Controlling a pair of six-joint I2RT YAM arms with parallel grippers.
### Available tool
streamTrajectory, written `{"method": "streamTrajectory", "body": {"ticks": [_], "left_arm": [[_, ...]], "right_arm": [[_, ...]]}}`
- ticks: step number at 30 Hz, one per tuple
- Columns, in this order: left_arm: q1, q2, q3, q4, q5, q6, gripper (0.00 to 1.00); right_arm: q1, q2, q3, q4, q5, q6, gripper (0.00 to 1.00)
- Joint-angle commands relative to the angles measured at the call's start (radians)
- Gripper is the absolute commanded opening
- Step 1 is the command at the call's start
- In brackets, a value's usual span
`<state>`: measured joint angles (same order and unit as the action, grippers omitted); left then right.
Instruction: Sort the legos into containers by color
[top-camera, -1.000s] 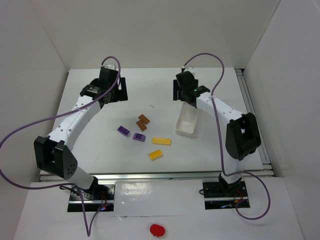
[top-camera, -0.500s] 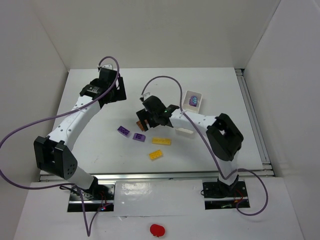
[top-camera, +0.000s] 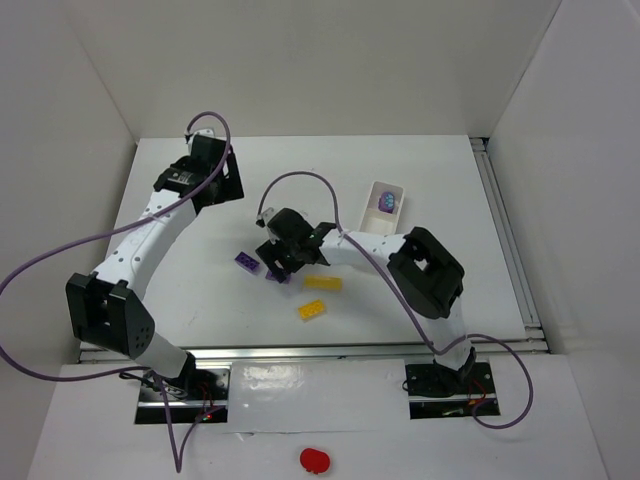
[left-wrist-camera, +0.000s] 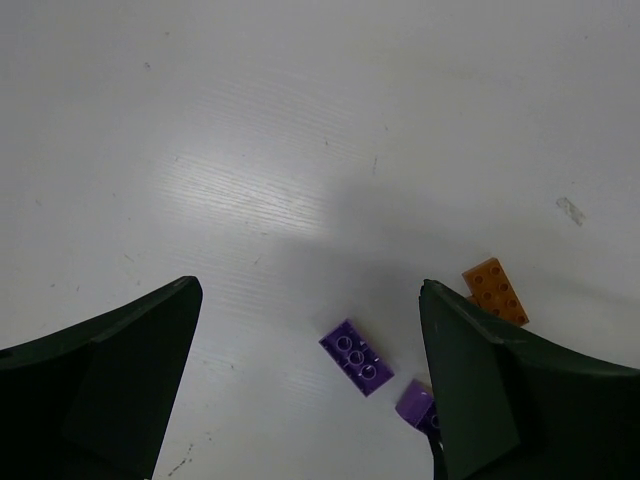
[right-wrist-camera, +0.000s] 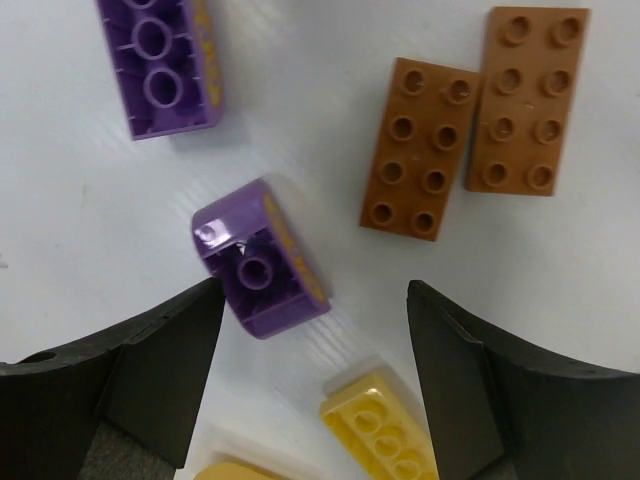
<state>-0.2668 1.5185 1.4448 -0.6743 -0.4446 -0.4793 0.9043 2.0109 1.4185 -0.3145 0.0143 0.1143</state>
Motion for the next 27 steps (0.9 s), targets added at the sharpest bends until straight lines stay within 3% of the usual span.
{"method": "streamTrajectory", "body": {"ticks": [1,3,13,16,17,19,27], "left_arm": [[0.020,-0.037,0.016,-0.002,0.010,-0.024,1.00],[0.020,-0.037,0.016,-0.002,0.010,-0.024,1.00],[0.029,-0.037,0.006,-0.002,0.010,-0.024,1.00],[0.029,-0.037,0.006,-0.002,0.010,-0.024,1.00],[0.029,-0.037,0.006,-0.002,0.010,-0.024,1.00],[0.029,-0.037,0.006,-0.002,0.010,-0.024,1.00],[0.029,-0.046,0.006,-0.002,0.010,-0.024,1.00]], "right_arm": [[0.028,0.003,0.002,0.051,-0.013,-0.054,0.81],[0.039,0.023,0.026,0.051,-0.002,-0.065,0.81],[0.058,0.057,0.037,0.051,0.026,-0.074,0.60],[0.058,0.057,0.037,0.051,0.026,-0.074,0.48],[0.058,0.057,0.037,0.040,0.035,-0.074,0.47],[0.058,0.003,0.026,0.040,0.047,-0.065,0.41],[-0.011,-0.244,-0.049,-0.011,0.209,0.036,0.40]]}}
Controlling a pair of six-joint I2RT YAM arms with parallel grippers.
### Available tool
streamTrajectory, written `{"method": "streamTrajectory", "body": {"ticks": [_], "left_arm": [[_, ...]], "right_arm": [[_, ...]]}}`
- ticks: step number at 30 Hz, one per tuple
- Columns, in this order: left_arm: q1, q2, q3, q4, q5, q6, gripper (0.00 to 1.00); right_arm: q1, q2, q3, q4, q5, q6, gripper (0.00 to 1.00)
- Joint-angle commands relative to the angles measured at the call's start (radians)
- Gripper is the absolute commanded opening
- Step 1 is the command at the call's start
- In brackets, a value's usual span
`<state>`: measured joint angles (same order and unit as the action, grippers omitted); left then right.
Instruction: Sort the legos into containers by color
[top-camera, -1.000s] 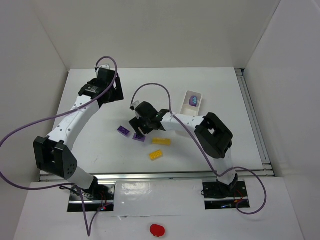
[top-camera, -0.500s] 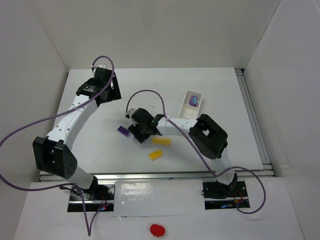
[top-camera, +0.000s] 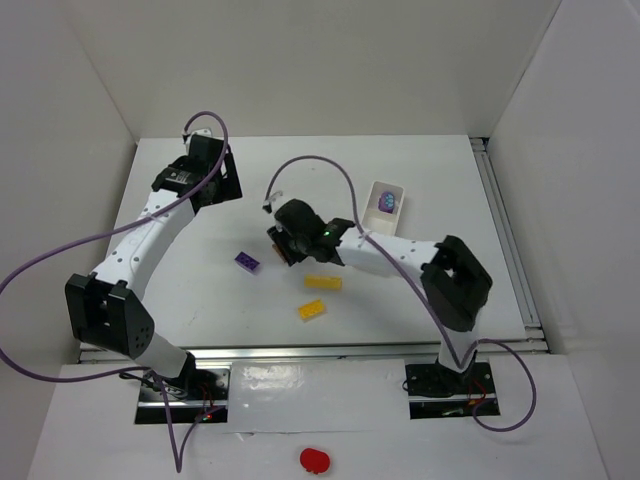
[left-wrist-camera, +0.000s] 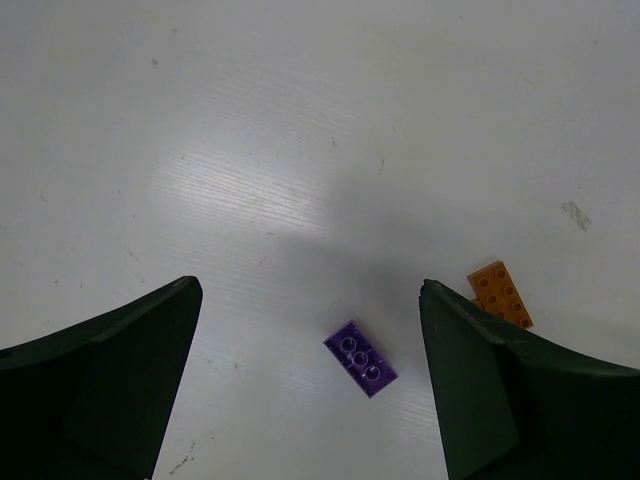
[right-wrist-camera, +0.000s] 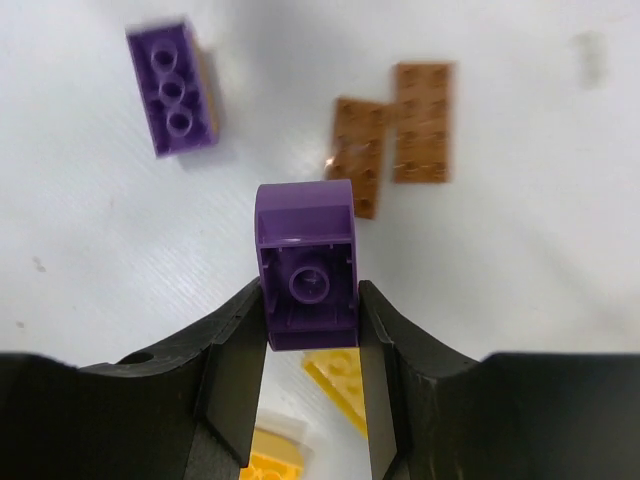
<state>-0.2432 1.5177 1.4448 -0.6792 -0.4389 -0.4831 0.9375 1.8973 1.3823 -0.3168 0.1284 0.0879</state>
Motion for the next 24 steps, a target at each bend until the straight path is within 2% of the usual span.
{"method": "streamTrajectory", "body": {"ticks": [1,6,12,16,24], "left_arm": [[0.005,-0.045,0.015,0.003,0.005,-0.020,1.00],[0.005,-0.036,0.016,0.003,0.014,-0.020,1.00],[0.005,-0.036,0.016,0.003,0.023,-0.020,1.00],[0.005,-0.036,0.016,0.003,0.023,-0.011,1.00],[0.005,-0.027,0.016,0.003,0.023,-0.011,1.00]], "right_arm": [[-0.064,-0.173,-0.037,-0.008,0.109,0.078,0.40],[-0.239,-0.273,-0.095,-0.054,0.278,0.255,0.40],[-0.480,-0.274,-0.118,-0.054,0.258,0.394,0.40],[-0.565,-0.186,-0.060,-0.042,0.249,0.406,0.40],[-0.625,-0.025,0.062,0.005,0.229,0.363,0.40]]}}
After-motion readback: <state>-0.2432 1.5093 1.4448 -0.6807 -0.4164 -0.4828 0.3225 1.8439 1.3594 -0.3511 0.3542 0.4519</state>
